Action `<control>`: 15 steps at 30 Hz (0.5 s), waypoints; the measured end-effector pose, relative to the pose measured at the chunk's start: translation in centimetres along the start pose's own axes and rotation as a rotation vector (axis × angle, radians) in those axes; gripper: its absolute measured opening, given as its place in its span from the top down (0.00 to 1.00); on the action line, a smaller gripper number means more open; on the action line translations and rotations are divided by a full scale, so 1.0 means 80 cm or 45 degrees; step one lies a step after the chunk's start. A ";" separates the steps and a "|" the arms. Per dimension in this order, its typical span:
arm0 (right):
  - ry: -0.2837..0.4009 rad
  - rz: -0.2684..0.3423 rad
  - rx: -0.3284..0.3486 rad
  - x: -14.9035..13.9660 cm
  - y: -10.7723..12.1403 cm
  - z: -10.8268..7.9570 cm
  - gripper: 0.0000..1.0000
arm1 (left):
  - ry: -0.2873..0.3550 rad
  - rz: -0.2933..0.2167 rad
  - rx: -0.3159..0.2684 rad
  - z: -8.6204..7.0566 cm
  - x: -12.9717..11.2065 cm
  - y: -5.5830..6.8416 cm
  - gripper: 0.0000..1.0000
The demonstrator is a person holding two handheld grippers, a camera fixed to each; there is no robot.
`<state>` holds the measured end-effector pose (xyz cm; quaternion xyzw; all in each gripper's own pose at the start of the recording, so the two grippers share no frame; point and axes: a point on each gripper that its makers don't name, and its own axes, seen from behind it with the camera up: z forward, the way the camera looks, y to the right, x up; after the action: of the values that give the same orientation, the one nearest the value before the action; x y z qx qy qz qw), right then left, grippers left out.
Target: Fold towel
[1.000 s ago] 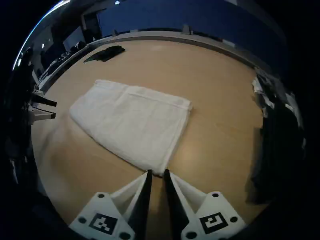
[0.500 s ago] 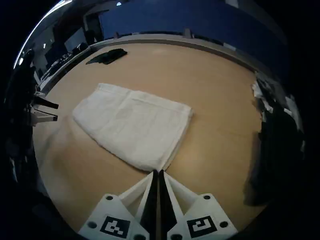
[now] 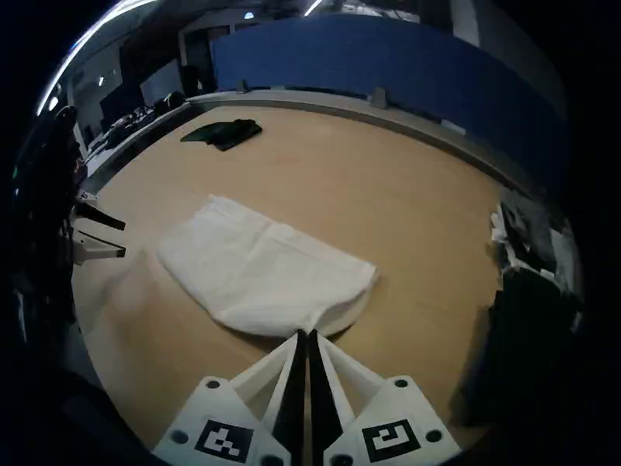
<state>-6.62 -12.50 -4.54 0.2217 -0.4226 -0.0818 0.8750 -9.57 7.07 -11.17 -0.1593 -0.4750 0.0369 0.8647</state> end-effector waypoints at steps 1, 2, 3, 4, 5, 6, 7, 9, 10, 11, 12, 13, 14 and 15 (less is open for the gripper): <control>0.006 -0.007 0.005 0.006 -0.002 0.001 0.98 | 0.003 -0.002 0.001 -0.001 0.000 -0.001 0.05; 0.011 -0.014 0.009 0.012 -0.005 0.003 0.98 | 0.005 -0.005 0.003 -0.002 0.000 -0.002 0.05; 0.018 -0.024 0.015 0.019 -0.008 0.005 0.98 | 0.008 -0.008 0.004 -0.003 0.000 -0.004 0.04; 0.024 -0.033 0.020 0.025 -0.011 0.008 0.98 | 0.011 -0.011 0.006 -0.005 0.001 -0.005 0.04; 0.030 -0.043 0.025 0.032 -0.015 0.011 0.98 | 0.014 -0.015 0.007 -0.006 0.001 -0.006 0.04; 0.036 -0.054 0.030 0.039 -0.019 0.014 0.98 | 0.018 -0.019 0.009 -0.007 0.001 -0.008 0.04; 0.042 -0.065 0.035 0.045 -0.022 0.016 0.98 | 0.021 -0.023 0.012 -0.008 0.001 -0.009 0.04; 0.054 -0.086 0.045 0.059 -0.031 0.022 0.98 | 0.028 -0.032 0.017 -0.011 0.002 -0.012 0.05; 0.059 -0.095 0.052 0.065 -0.035 0.024 0.98 | 0.031 -0.036 0.020 -0.012 0.001 -0.014 0.05; 0.065 -0.103 0.059 0.071 -0.039 0.027 0.98 | 0.034 -0.041 0.022 -0.014 0.001 -0.016 0.04; 0.071 -0.113 0.067 0.078 -0.045 0.030 0.98 | 0.037 -0.045 0.024 -0.015 0.001 -0.017 0.04; 0.075 -0.121 0.073 0.083 -0.050 0.031 0.98 | 0.040 -0.049 0.026 -0.017 0.001 -0.019 0.04; 0.080 -0.129 0.080 0.089 -0.054 0.033 0.98 | 0.043 -0.053 0.028 -0.018 0.000 -0.020 0.05; 0.085 -0.137 0.088 0.095 -0.060 0.036 0.98 | 0.047 -0.058 0.030 -0.020 0.000 -0.022 0.05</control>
<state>-3.85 -20.18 0.14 0.2766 -0.3833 -0.1067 0.8747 -8.40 5.03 -11.39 -0.1390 -0.4620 0.0197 0.8757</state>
